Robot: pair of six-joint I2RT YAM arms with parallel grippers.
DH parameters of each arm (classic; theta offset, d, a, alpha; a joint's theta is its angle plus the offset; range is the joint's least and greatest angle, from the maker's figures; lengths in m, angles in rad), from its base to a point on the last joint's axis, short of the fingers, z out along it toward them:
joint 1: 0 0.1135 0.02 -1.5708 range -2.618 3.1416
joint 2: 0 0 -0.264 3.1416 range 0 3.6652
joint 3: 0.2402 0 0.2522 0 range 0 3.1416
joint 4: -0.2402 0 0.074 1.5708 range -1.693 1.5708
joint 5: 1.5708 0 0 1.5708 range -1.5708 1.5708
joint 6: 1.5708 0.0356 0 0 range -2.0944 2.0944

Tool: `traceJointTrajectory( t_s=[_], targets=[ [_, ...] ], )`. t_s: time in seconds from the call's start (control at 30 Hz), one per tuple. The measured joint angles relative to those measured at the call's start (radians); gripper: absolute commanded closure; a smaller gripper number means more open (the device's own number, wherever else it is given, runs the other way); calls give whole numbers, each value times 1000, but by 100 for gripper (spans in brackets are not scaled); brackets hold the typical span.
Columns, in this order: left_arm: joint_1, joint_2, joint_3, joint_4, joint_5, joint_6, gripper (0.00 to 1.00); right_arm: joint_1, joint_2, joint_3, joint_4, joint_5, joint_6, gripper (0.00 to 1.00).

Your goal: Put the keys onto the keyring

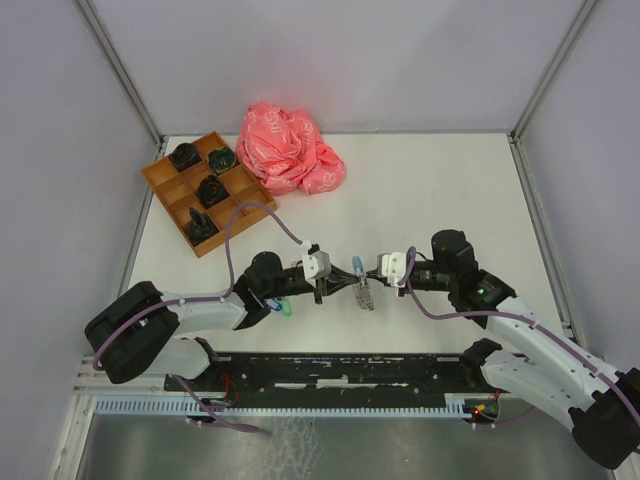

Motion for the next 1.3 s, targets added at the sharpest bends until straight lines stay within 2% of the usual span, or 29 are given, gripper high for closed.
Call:
traceJointTrajectory(
  t_s=[0.43,1.03,1.3],
  targets=[
    [-1,-1,0,-24,24,-21,97,0,30,16,-40,0,-32,75],
    [-3,-1,13,-64,35,-34,97,0,48,93,-206,-9,-151,68],
    [-3,-1,21,-68,34,-35,97,8,81,104,-238,-26,-180,70]
  ],
)
